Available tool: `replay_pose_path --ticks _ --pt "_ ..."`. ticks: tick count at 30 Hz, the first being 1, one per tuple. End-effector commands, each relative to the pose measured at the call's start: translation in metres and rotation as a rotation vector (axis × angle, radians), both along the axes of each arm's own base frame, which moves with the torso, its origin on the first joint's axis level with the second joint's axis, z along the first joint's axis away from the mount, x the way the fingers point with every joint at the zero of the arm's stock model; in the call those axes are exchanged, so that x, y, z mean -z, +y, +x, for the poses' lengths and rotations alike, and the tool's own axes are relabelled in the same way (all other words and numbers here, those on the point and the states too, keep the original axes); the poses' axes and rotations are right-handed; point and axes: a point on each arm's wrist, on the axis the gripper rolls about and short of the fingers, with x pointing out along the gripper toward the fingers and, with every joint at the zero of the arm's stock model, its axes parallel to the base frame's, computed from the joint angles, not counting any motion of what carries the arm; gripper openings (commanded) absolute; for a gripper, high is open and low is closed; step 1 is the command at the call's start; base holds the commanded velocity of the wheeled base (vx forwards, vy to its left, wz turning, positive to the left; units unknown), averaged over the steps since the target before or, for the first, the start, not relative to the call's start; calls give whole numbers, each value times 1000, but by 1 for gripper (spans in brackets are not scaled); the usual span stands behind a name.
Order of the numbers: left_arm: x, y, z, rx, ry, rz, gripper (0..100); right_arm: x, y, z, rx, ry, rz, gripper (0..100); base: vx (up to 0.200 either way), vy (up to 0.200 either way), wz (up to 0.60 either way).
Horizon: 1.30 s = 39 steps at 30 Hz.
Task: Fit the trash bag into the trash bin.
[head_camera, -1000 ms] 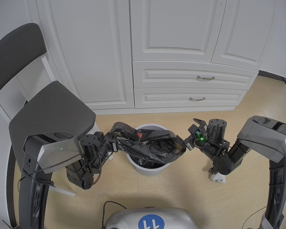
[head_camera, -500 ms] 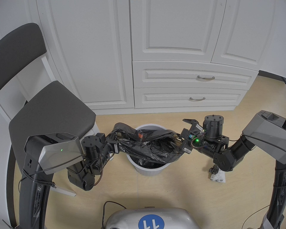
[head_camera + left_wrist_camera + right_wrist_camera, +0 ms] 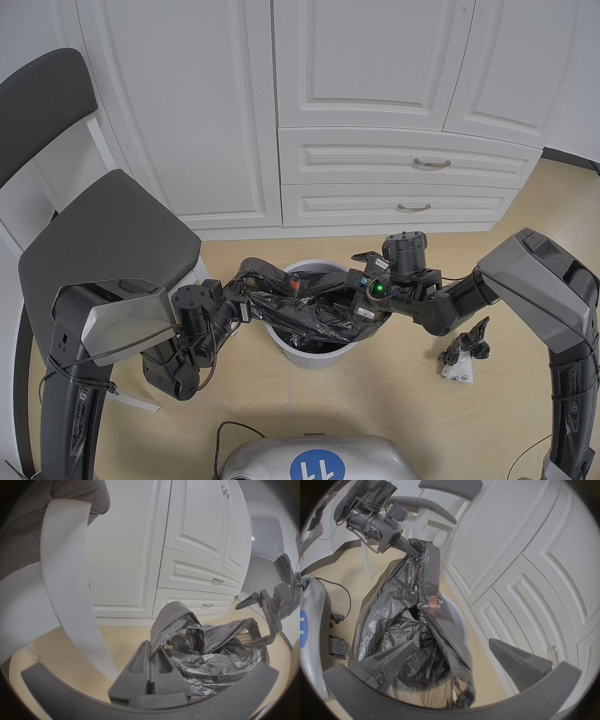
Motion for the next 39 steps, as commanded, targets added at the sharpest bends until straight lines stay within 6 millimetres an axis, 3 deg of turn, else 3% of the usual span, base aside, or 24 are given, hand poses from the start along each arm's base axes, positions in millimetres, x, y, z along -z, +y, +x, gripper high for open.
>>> replay_pose_path --ticks 1,10,11,35,39 --pt "1 0 0 1 2 1 0 17 11 10 -7 11 -15 100 0 0 0" --pt "0 0 0 1 0 0 0 16 30 30 -21 12 -22 100 0 0 0" --pt "1 0 0 1 2 1 0 17 31 31 -22 12 -21 0 0 0 0" --pt "-3 0 3 -4 -14 -12 0 -13 12 46 39 -51 46 0 0 0 0" --pt "-4 0 3 -4 -15 -13 0 -10 12 45 39 -44 40 0 0 0 0"
